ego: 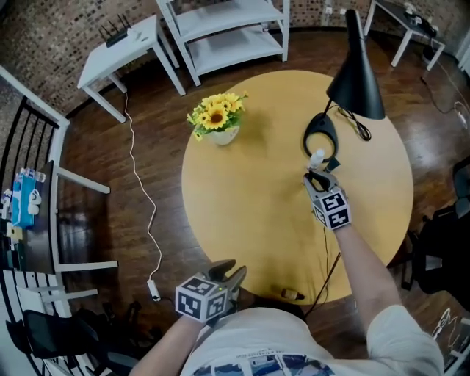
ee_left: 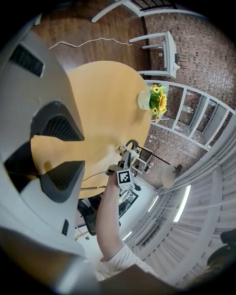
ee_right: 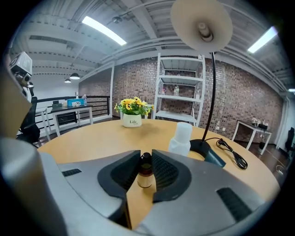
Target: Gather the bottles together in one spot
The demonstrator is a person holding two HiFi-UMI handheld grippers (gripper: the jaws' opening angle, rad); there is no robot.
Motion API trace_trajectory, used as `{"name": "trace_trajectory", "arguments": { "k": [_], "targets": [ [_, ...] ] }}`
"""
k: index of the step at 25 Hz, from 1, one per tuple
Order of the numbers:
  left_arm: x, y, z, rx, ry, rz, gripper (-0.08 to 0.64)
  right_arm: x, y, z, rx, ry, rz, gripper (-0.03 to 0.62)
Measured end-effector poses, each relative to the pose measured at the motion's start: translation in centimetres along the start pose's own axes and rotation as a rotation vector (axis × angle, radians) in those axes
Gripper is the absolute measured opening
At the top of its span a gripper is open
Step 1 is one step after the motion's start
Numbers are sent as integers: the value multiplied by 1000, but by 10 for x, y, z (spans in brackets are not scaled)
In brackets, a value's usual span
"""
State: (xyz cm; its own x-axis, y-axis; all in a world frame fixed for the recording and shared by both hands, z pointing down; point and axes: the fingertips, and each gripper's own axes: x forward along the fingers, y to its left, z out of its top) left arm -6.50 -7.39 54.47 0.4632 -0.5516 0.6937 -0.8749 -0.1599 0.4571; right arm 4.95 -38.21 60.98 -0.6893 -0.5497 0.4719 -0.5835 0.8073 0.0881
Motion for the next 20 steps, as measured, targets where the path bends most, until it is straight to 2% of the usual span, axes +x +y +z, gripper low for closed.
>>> {"name": "trace_trajectory", "arguments": {
  "k": [12, 16, 20],
  "targets": [
    [7, -6, -1, -9, 5, -3, 140, 10, -4, -12, -20, 33, -18, 98],
    [7, -10, -2, -2, 5, -17, 140, 7, -5, -9, -2, 8, -10, 153],
    [8, -12, -3, 10, -2, -26, 140, -7, -10, -4, -6, 0, -37, 155]
  ]
}}
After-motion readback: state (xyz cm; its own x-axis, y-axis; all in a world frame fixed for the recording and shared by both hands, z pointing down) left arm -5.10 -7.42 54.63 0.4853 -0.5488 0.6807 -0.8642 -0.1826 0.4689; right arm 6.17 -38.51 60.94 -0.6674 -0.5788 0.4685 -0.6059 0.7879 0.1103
